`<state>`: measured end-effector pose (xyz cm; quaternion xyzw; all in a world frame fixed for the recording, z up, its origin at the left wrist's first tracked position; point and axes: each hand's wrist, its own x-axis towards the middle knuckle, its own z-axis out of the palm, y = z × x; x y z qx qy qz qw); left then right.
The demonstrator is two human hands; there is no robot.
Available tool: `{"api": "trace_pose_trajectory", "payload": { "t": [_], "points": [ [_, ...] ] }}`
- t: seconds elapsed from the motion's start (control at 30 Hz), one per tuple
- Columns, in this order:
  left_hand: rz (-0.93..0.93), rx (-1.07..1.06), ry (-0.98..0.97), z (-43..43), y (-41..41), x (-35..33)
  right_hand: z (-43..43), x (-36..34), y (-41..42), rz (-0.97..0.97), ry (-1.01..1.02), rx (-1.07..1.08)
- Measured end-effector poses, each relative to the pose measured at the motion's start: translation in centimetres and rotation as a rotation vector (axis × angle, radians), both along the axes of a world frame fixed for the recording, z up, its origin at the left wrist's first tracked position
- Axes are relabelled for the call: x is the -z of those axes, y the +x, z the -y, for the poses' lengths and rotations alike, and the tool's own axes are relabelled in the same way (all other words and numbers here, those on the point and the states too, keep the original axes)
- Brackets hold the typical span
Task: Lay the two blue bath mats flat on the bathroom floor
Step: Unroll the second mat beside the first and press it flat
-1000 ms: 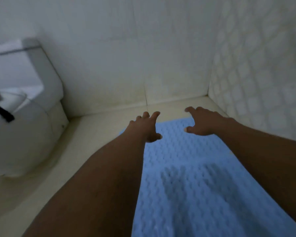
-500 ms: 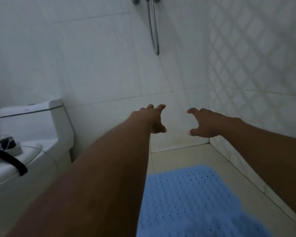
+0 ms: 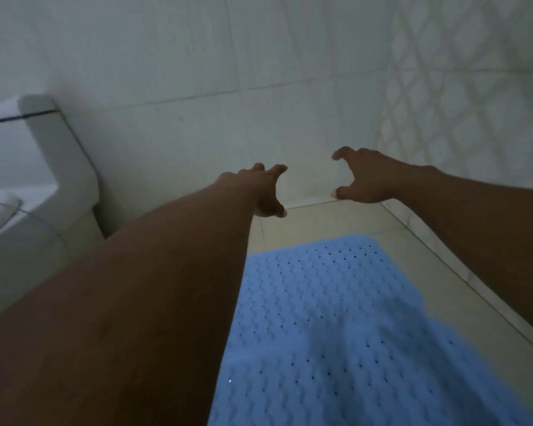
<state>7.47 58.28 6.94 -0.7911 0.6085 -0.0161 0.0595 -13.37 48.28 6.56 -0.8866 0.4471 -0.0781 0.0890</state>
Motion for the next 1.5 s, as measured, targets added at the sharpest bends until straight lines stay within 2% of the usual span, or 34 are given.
{"api": "trace_pose_trajectory", "payload": {
  "t": [0.13, 0.23, 0.37, 0.63, 0.8, 0.93, 1.1, 1.23, 1.37, 1.5],
  "points": [
    [-0.010, 0.003, 0.024, 3.0, 1.5, -2.7, 3.3, -2.7, 0.8, -0.006, 0.012, 0.014],
    [-0.026, -0.005, 0.068, 4.8, 1.7, -9.3, 4.7, -9.1, 0.6, -0.040, 0.065, 0.041],
    [-0.070, 0.041, 0.091, 6.6, 0.8, -23.2, 5.6, -22.7, 0.1, -0.085, 0.102, 0.083],
    [-0.196, 0.118, 0.150, 5.9, 0.3, -56.2, 3.2, -55.9, 0.5, -0.109, 0.231, 0.152],
    [-0.116, 0.155, 0.162, 5.3, 0.3, -70.9, 1.6, -69.8, -0.9, -0.083, 0.226, 0.241],
    [-0.105, 0.208, 0.094, 7.4, -1.2, -76.6, 1.2, -75.0, -3.9, -0.080, 0.200, 0.320],
    [-0.092, 0.278, 0.140, 9.1, -6.5, -79.1, 1.7, -77.8, -9.6, -0.151, 0.233, 0.457],
    [-0.007, 0.298, 0.178, 11.8, -11.0, -82.4, 3.0, -80.8, -14.8, -0.083, 0.241, 0.557],
    [0.023, 0.356, 0.046, 16.1, -15.7, -85.8, 4.6, -83.7, -20.6, -0.039, 0.176, 0.653],
    [-0.003, 0.479, 0.013, 19.0, -21.9, -88.2, 5.6, -86.3, -25.7, -0.011, 0.135, 0.748]
  ]
}}
